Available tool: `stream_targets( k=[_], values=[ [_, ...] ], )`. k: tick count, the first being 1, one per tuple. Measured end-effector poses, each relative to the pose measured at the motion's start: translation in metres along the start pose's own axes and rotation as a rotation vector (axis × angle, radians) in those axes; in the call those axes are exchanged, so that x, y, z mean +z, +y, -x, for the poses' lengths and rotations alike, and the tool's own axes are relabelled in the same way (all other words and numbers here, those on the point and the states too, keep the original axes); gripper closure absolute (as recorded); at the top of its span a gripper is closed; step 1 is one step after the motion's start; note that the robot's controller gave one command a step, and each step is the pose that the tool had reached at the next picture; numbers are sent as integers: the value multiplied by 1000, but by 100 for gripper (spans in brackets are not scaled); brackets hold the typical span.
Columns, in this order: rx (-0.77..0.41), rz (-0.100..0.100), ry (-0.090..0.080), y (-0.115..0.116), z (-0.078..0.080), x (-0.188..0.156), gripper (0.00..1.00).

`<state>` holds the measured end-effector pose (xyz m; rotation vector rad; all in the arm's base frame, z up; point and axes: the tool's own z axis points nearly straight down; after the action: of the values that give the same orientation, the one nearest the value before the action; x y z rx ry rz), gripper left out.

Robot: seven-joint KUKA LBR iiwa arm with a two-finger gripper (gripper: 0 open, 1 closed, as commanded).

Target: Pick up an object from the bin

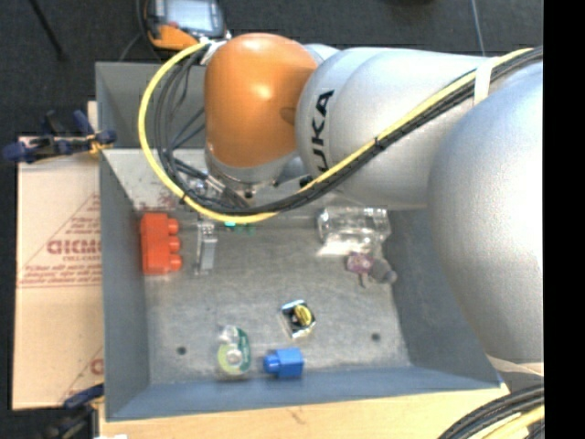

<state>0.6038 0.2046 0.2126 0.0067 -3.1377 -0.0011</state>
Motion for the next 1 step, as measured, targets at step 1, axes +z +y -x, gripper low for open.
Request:
stream_targets(
  k=[1],
  values=[
    [-5,-2,5,1,-107,63,0]
  ],
)
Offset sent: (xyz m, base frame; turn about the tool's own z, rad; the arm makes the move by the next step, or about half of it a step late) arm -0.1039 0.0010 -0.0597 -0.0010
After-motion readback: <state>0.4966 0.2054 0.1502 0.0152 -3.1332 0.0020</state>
